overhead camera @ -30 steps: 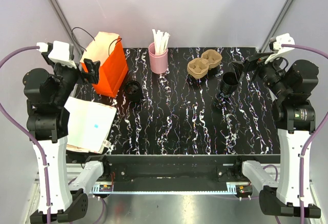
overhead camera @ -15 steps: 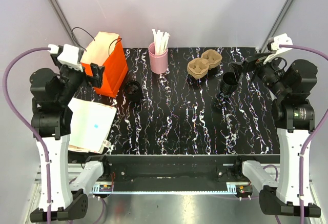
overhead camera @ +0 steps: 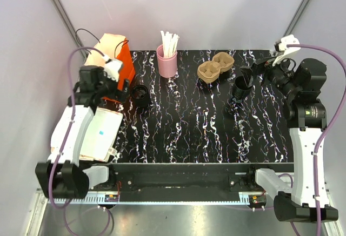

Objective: Pack the takeout coffee

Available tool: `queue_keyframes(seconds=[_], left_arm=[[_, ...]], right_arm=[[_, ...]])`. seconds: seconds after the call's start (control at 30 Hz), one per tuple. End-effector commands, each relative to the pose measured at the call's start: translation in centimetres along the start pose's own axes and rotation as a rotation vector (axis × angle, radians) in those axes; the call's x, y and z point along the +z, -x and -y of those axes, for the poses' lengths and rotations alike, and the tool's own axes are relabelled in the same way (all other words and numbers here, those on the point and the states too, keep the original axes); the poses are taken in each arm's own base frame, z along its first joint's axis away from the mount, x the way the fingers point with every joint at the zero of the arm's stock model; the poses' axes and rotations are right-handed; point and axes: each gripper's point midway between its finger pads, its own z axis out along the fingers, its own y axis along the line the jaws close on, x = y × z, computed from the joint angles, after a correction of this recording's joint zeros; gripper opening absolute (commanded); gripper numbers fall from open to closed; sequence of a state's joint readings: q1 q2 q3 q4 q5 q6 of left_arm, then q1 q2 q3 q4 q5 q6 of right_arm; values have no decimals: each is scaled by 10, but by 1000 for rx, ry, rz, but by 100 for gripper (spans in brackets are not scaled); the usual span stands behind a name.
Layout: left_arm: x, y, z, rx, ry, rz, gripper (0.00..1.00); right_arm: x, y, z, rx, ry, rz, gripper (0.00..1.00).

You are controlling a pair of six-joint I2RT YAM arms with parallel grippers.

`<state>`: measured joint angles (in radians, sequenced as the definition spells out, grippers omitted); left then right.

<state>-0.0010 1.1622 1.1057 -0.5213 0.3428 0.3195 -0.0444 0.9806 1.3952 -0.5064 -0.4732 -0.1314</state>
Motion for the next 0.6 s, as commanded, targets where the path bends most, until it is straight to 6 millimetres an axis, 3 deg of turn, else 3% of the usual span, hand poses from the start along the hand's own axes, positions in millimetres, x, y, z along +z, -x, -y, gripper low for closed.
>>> queue_keyframes(seconds=[0.0,0.1,0.57], left_arm=[[27,-8,-3,58,9,-15,99],[42,-22,-4,38,10,-50,99],[95,-41,5,12,-26,-111,99]], right_arm=[[-2,-1,-3,-22,7,15,100],[-3,-3,-3,-22,6,14,100],[2,-17,-10,1,51,0,100]])
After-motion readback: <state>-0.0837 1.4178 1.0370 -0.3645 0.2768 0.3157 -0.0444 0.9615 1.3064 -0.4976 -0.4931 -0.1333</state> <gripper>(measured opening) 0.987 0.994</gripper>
